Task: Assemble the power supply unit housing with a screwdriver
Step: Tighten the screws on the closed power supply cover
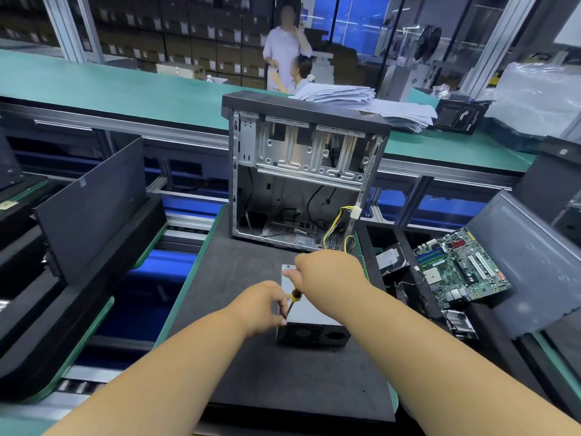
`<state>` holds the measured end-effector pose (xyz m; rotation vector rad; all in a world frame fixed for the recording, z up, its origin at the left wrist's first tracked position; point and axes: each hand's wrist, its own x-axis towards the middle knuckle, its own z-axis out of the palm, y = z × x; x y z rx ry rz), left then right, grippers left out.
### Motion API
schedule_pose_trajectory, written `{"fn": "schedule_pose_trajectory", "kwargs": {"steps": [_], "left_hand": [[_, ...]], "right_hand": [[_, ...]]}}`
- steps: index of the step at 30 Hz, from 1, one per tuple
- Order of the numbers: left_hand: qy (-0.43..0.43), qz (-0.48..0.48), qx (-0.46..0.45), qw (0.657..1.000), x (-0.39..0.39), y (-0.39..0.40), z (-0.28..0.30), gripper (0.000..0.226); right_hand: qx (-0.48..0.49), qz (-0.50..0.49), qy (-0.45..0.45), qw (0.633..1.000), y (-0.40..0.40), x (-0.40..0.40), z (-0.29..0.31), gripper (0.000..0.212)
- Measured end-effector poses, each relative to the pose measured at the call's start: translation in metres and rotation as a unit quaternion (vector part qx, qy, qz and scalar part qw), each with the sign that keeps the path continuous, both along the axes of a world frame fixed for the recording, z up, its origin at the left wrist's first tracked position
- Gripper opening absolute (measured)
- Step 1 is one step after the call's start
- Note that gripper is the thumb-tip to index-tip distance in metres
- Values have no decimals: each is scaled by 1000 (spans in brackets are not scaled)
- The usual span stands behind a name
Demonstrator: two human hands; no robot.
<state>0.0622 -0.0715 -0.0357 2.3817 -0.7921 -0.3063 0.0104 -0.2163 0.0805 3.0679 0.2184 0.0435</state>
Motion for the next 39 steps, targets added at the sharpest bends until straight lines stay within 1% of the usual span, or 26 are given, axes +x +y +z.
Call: {"fn": "schedule_pose_trajectory", "kwargs": {"steps": [1,3,4,5,6,8,11,13,14,15,17,18,19,21,22,25,27,28,29,32,33,35,37,39], "left_hand": [[1,1,-1,1000,0,0,0,11],[3,6,-1,1000,0,0,1,11],[4,9,-2,1000,0,0,1,11],[6,10,-3,1000,0,0,1,11],[7,11,-3,1000,0,0,1,11],[11,8,-11,1000,0,1,0,12],[24,7,-22,999,0,2,-1,14],[31,8,-25,999,0,2,0,14],[32,9,-25,999,0,2,0,14],[31,7,-22,999,0,2,0,14],[22,1,-11,1000,0,2,1,14],[17,0,-10,1000,0,2,1,13],[13,2,-11,1000,0,2,1,13],[15,8,-19,1000,0,2,0,14],[17,10,-21,1000,0,2,0,14],[26,5,-22,999,-1,2,0,13],[28,1,-21,999,0,1,0,12],[28,1,-20,999,0,1,1,13],[28,2,-20,999,0,1,1,13],[28,3,-20,999,-1,2,2,13],[25,4,-19,999,-1,2,2,13],[21,8,-16,1000,-1,2,2,13],[21,8,-16,1000,-2,3,2,13],[28,7,-20,999,-2,3,2,12]], "right_hand": [[21,4,0,1000,0,0,-1,27],[107,20,24,994,-1,1,0,11],[140,29,36,989,-1,1,1,8],[151,34,42,987,-2,2,2,11],[143,35,39,988,-3,3,3,16],[96,12,18,995,-3,6,0,30],[13,-68,-13,998,-2,11,-7,50],[-24,-97,-31,995,-1,11,-9,56],[-17,-98,-31,995,-2,11,-9,54],[15,-92,-19,995,-3,11,-9,47],[110,-58,24,992,-6,8,-5,23],[133,-30,38,990,-6,7,-3,13],[136,-4,42,990,-6,6,0,11],[102,18,36,994,-5,7,3,21],[72,10,30,997,-3,8,5,28],[-40,-59,14,997,1,14,2,45],[-71,-95,-10,993,3,13,0,54],[-69,-92,-16,993,3,13,-1,53],[-52,-79,-9,995,3,12,-1,47],[82,-23,41,996,1,10,1,14],[103,-4,46,994,1,11,3,12],[76,10,33,997,3,12,4,24],[4,-30,16,999,3,14,3,39],[-58,-83,5,995,4,16,0,53]]}}
